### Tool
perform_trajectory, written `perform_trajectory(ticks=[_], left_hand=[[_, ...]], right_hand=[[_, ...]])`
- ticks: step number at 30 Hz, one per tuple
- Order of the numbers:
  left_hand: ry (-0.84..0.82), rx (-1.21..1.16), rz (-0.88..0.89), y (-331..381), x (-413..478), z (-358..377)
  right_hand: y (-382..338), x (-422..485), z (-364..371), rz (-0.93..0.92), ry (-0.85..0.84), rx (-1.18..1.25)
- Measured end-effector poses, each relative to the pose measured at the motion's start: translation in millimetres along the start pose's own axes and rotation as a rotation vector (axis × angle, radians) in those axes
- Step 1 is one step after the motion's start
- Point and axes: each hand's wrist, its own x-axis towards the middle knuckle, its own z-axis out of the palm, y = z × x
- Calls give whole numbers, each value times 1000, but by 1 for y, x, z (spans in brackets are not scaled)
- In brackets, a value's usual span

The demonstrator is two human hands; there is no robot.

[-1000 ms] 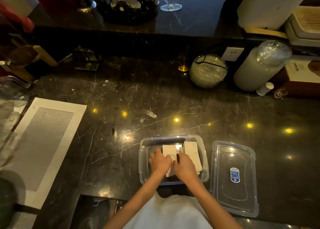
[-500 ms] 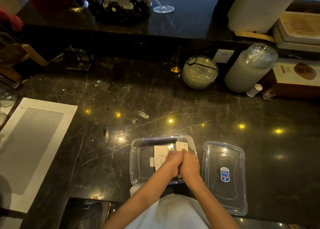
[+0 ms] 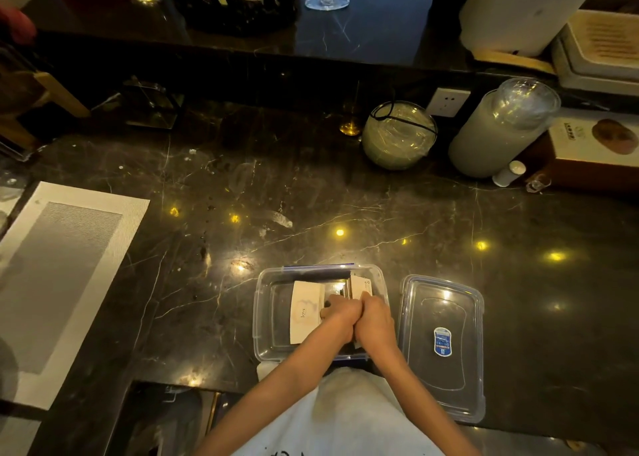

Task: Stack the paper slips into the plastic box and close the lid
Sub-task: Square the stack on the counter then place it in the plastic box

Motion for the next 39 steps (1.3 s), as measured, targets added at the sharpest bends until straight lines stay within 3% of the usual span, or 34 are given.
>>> perform_trajectory(ticks=[5, 9, 15, 20, 25, 31, 34, 39], left_hand=[[-12, 16, 256, -8, -22, -18], [-74, 68, 475, -24, -28, -31], [-160, 70, 583, -32, -24, -32], [-90, 107, 537, -36, -24, -26], [-23, 289, 533, -14, -27, -21], [-122, 311, 267, 3, -21, -24], [-117, 306, 176, 3, -22, -26], [-76, 343, 203, 4, -33, -27]], right_hand=[[6, -8, 3, -76, 22, 106], [8, -13, 1, -65, 26, 345], [15, -11, 4, -16, 78, 543], [9, -10, 10, -11, 66, 407], [7, -3, 4, -31, 28, 383], [-6, 15, -6, -8, -108, 162], [-10, 20, -10, 4, -161, -97], [-17, 22, -9, -164, -14, -503]])
